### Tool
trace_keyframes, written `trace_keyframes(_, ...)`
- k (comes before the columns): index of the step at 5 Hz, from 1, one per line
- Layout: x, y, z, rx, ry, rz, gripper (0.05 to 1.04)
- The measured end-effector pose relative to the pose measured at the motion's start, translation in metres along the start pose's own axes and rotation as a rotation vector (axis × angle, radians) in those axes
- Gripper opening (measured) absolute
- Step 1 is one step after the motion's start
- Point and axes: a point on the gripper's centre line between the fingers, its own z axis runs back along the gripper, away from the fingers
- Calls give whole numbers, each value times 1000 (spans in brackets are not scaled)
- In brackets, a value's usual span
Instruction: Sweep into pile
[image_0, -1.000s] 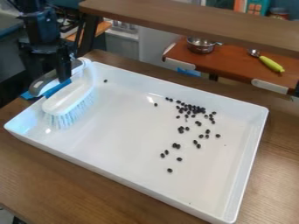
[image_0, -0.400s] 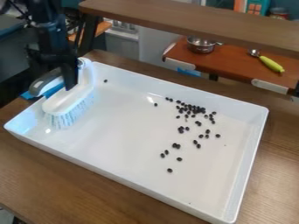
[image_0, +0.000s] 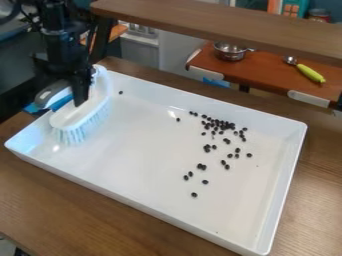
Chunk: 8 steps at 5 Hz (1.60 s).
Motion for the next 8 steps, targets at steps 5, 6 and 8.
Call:
trace_keyframes(5, 27, -58, -2, -146, 170, 4, 488)
trace_keyframes(6, 25, -83, -1, -174, 189, -29, 488)
trace_keyframes(8, 8, -144, 2, -234, 216, -116, 488)
